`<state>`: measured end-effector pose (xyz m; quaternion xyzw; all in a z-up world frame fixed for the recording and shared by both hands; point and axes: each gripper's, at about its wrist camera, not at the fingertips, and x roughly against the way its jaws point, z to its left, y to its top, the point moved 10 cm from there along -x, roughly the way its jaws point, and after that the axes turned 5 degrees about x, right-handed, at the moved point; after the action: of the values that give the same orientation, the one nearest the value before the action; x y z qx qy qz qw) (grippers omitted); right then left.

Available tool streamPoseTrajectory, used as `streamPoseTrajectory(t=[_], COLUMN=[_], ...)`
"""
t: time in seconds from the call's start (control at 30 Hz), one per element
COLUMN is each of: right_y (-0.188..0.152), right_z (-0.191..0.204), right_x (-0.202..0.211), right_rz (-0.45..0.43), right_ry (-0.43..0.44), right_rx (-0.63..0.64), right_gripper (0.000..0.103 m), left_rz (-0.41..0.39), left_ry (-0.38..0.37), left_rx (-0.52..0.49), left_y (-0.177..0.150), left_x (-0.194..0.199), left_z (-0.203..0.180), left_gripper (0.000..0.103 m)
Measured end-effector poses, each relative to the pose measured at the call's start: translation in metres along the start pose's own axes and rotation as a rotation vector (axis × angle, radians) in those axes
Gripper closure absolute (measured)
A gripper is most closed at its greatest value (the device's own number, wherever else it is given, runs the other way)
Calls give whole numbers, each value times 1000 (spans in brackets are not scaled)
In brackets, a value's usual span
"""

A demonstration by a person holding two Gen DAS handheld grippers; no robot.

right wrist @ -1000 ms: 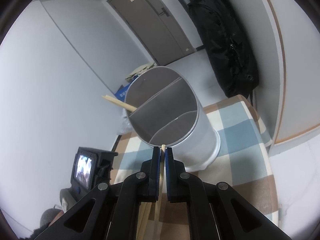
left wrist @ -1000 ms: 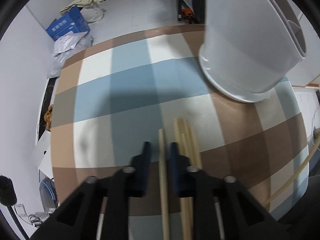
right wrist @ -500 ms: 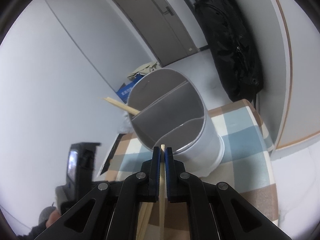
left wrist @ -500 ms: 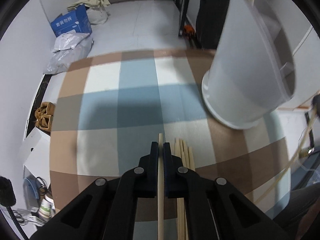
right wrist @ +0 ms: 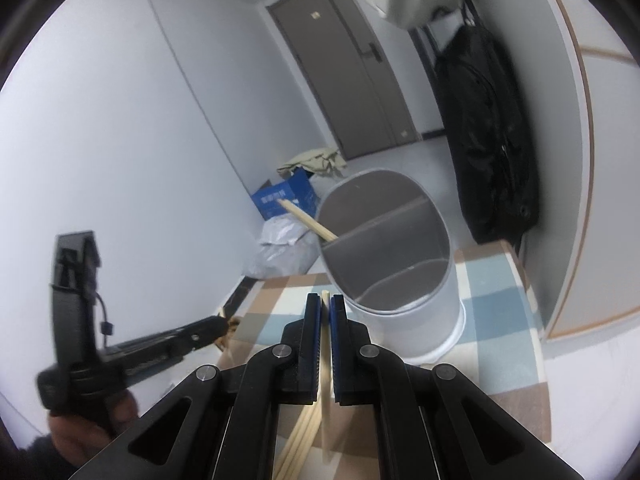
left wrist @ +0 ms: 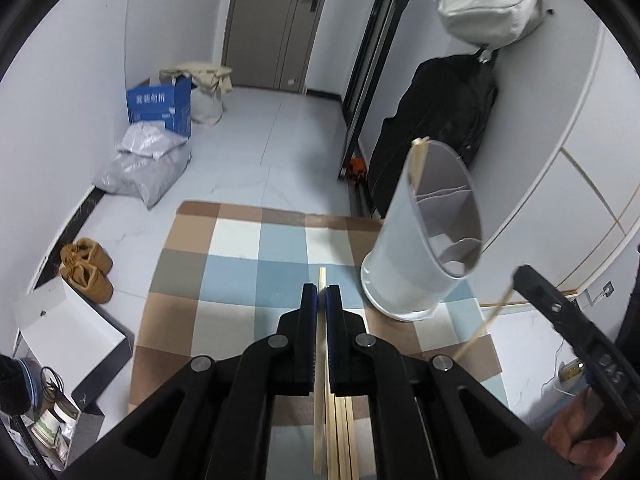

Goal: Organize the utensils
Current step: 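Carry both held chopsticks up over the white utensil holder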

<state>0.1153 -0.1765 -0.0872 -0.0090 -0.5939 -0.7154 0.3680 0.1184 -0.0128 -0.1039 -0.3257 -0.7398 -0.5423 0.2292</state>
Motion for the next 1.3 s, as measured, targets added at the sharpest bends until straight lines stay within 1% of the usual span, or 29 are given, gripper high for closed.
streamPoseTrajectory(t=[0.1,0.17,0.23,0.33,0.47,0.57,0.67,0.77,0.9,1.0,1.13,1.3], right_y=[0,-1,-2,-1,0,4,10,21,43,68,112,158], right_z=[8,14,20,25,27,27,22,17,15,13,9,7], right_x=[2,6,10,11,16,21,25,33,45,56,71,75], right_rz=[-14,-28,-42,-53,-63,-80,-88,-104,-128,-154,-188,-219], right_ry=[-16,-23,-31,-52,-65,-71,-79,-81,-84,-91,-106,-120], right_rx=[42,61,84,116,124,126,123,113,127,155,201,252], right_gripper=[99,99,99,99,99,99,99,99,99,99,99,99], left_rz=[-67,-98,-120,-117,-127,-137,-123,-126,-127,-132,-150,-174], left_ry=[-11,-31,-34,-41,-53,-61,-70,-81,-116,-146,-189,-223], left_rx=[-8,-17,-28,-32,-37,-45,-54,-75,-101,-109,-96,-74], left_y=[4,7,9,11,15,18,21,26,36,45,66,97], left_x=[22,33,40,41,49,54,59,65,74,79,86,89], left_z=[-3,-8,-11,-13,-14,-17,-23,-32,-52,-65,-83,-98], left_gripper=[103,103,103,103,103,103,103,103,103,103,103,103])
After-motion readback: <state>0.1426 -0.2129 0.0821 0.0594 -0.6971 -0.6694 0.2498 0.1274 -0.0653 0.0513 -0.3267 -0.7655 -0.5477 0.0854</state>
